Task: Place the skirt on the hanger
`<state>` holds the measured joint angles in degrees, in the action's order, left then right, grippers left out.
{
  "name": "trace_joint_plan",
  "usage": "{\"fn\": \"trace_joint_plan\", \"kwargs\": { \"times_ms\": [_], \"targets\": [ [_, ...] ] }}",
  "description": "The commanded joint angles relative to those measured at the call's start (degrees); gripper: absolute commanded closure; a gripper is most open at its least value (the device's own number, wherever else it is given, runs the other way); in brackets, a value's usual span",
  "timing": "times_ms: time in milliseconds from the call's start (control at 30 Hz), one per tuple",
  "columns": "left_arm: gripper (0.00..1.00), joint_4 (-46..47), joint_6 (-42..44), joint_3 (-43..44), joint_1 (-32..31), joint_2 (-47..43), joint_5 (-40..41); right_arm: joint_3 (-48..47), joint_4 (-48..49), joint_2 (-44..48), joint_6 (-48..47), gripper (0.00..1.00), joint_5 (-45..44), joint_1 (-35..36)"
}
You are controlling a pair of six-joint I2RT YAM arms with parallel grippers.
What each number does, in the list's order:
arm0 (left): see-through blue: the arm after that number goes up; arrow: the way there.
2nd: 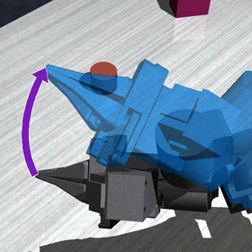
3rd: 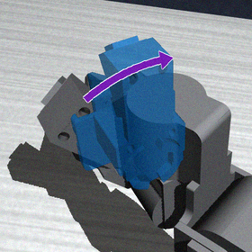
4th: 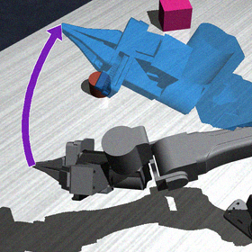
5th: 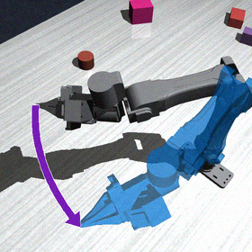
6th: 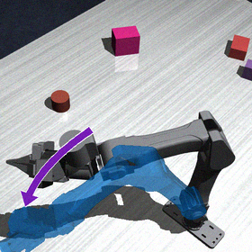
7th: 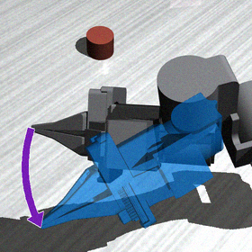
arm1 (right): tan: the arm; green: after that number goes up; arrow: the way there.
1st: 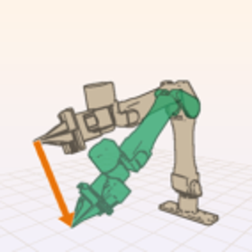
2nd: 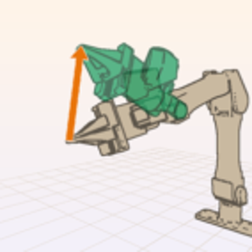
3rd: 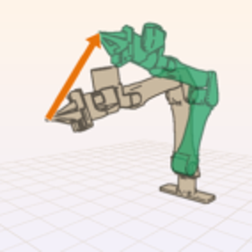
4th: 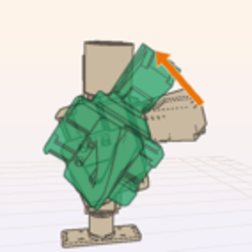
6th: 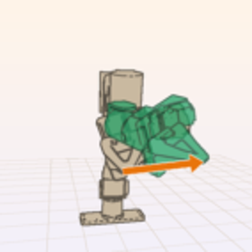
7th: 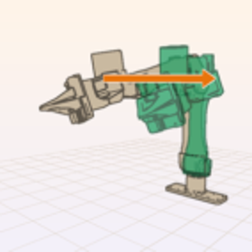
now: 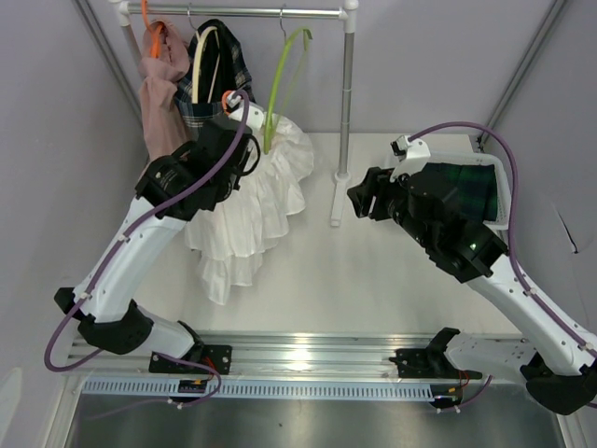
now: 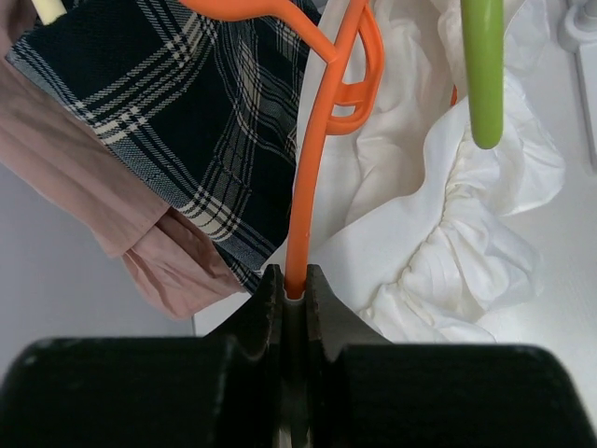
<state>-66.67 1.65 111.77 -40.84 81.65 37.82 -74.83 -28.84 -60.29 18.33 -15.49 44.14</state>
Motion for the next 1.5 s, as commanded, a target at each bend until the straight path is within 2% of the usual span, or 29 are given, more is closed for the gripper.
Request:
{"fn": "trace_joint_plan", "kwargs": {
  "times_ms": [0, 233, 400, 567, 700, 933, 1233, 1467],
  "targets": [
    [1.00, 2.60, 1.25, -1.63, 0.76, -0.79, 4.70, -0.23, 1.68, 1.23, -0.66, 0.40, 1.68, -0.81],
    [1.00, 4.00, 0.55, -3.40, 3.13, -1.49, 6.29, 0.73, 2.21, 1.58, -0.40, 0.40, 2.56, -1.51],
    [1.00, 15.24, 4.84, -6.03, 3.57, -4.47, 8.58, 1.61, 2.82, 1.85, -0.13, 0.40, 3.00, -2.04],
    [1.00, 25.09, 13.98, -8.85, 3.84, -3.25, 17.09, 2.23, 3.53, 2.11, -0.05, 0.40, 3.79, -2.65],
    [1.00, 32.11, 17.93, -9.89, 4.19, -3.42, 16.23, 2.49, 3.88, 2.37, -0.13, 0.40, 4.50, -3.27],
    [1.00, 50.91, 26.47, -11.66, 4.72, -3.25, 14.56, 3.11, 4.41, 3.34, -0.84, 0.40, 5.20, -5.11],
    [1.00, 56.29, 31.66, -6.48, 6.47, 2.37, 11.49, 4.95, 6.25, 5.09, -1.37, 0.40, 8.01, -8.28],
    [1.00, 56.92, 31.40, -2.01, 8.67, 5.80, 7.71, 6.71, 7.74, 6.41, -1.98, 0.40, 9.86, -10.65]
  ]
}}
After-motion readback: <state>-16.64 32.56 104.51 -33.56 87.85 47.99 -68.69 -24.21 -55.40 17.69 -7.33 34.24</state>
